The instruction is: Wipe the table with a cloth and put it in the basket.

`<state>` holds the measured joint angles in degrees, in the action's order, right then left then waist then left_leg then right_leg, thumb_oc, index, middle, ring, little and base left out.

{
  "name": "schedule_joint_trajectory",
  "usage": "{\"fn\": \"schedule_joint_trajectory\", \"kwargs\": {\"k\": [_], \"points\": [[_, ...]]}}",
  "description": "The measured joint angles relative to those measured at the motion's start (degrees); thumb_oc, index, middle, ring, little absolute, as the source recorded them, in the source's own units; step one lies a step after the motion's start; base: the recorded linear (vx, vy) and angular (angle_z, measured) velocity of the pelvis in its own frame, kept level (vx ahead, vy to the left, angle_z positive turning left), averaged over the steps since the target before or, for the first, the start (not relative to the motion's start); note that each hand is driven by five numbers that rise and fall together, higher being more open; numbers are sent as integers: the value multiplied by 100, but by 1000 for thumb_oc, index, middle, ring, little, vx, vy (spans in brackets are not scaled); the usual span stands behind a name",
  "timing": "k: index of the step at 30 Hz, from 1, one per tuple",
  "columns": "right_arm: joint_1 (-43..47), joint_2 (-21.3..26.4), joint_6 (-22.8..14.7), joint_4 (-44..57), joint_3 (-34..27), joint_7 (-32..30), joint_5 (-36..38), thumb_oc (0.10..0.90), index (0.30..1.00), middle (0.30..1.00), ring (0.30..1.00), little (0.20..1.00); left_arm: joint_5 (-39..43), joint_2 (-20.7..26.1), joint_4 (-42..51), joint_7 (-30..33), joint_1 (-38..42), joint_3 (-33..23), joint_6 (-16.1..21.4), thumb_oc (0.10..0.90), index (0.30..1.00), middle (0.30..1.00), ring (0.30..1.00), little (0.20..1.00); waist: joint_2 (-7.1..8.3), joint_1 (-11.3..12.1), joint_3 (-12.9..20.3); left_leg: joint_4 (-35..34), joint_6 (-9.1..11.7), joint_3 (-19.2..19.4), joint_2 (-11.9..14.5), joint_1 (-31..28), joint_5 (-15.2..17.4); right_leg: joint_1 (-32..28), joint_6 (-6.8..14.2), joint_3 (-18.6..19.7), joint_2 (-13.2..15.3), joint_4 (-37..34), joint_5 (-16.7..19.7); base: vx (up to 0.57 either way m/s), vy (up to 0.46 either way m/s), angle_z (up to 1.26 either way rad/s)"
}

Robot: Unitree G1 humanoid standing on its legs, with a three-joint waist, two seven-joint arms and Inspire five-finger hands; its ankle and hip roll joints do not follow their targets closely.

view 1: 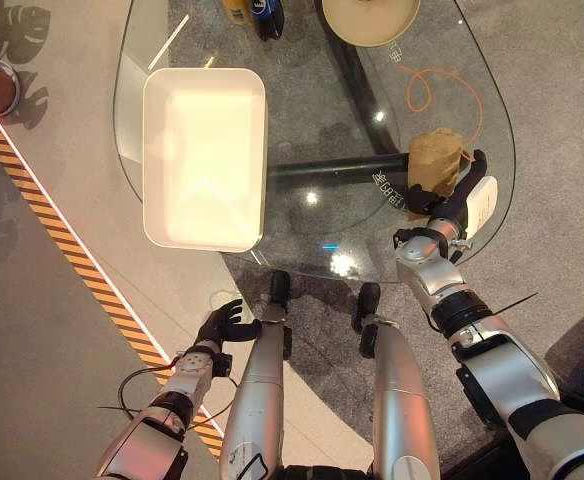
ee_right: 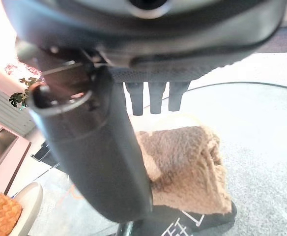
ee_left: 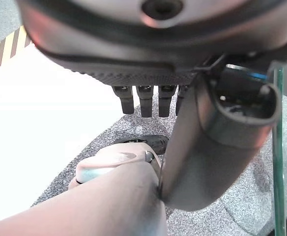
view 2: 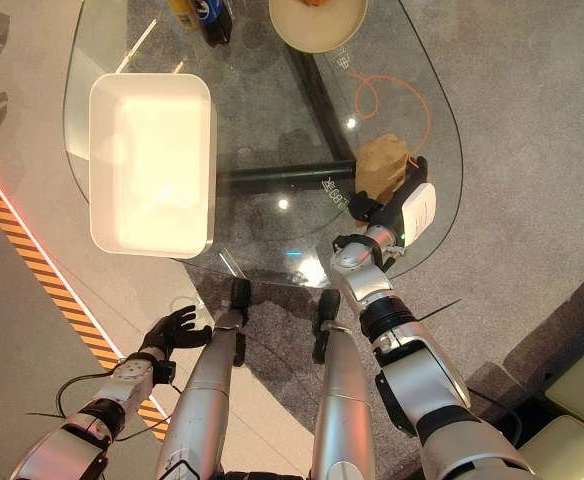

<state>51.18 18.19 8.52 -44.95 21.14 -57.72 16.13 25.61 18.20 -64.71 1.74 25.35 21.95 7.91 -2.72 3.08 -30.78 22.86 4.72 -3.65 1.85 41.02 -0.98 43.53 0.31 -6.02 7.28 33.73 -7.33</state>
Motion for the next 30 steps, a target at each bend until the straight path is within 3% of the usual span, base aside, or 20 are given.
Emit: {"fn": "schedule_joint_trajectory", "kwargs": {"k": [19, 30], "points": [[-14, -278, -186, -582, 1, 6, 5, 800, 900, 900, 900, 900, 29, -64, -89, -1, 3, 44, -4, 800, 900, 900, 900, 900, -48, 0, 2, -46, -6, 2, -13, -90, -6, -66, -9, 1, 19, 22, -20, 0, 0, 0], [-42, -497, -568, -1037, -203, 47, 418, 800, 900, 900, 900, 900, 34, -99, -187, -1, 63, 48, 0, 800, 900, 900, 900, 900, -53, 3, 5, -84, -14, 1, -22, -102, -32, -68, -9, -4, 30, 19, -22, 0, 0, 0]]}}
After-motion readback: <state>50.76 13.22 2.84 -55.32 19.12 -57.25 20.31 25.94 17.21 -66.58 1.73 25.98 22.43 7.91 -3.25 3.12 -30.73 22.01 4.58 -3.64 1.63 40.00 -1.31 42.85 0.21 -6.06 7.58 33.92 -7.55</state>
